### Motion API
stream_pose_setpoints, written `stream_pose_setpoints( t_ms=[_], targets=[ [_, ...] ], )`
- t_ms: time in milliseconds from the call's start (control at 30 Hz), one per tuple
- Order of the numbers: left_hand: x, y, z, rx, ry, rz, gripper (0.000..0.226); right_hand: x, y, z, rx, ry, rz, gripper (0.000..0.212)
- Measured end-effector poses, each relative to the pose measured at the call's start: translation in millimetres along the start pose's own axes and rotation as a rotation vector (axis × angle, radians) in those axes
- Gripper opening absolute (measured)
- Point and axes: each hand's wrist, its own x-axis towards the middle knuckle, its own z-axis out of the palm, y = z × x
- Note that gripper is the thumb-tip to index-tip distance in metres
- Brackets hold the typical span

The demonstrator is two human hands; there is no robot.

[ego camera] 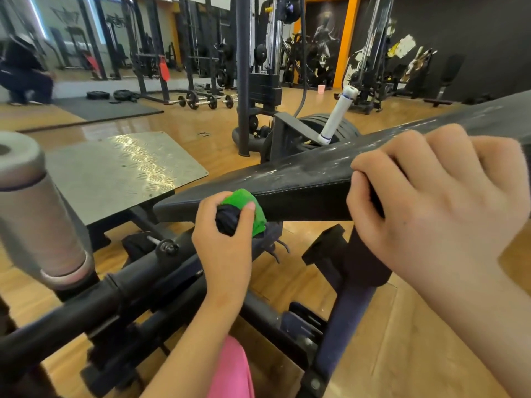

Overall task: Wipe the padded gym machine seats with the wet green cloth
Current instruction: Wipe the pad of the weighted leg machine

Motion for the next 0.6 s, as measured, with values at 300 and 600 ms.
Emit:
stream_pose_setpoints(
  t_ms=[300, 600],
  targets=[
    [-26.3, 30.7, 20.4, -0.173, -0.015, 0.027, 0.027, 0.8, -2.3, 2.6, -0.01, 0.031, 0.006, 0.021],
    [-27.1, 25.7, 20.8, -0.151, -0.067, 0.205, 0.022, 1.4, -2.1, -4.4, 0.003, -0.025, 0.018, 0.017]
  ],
)
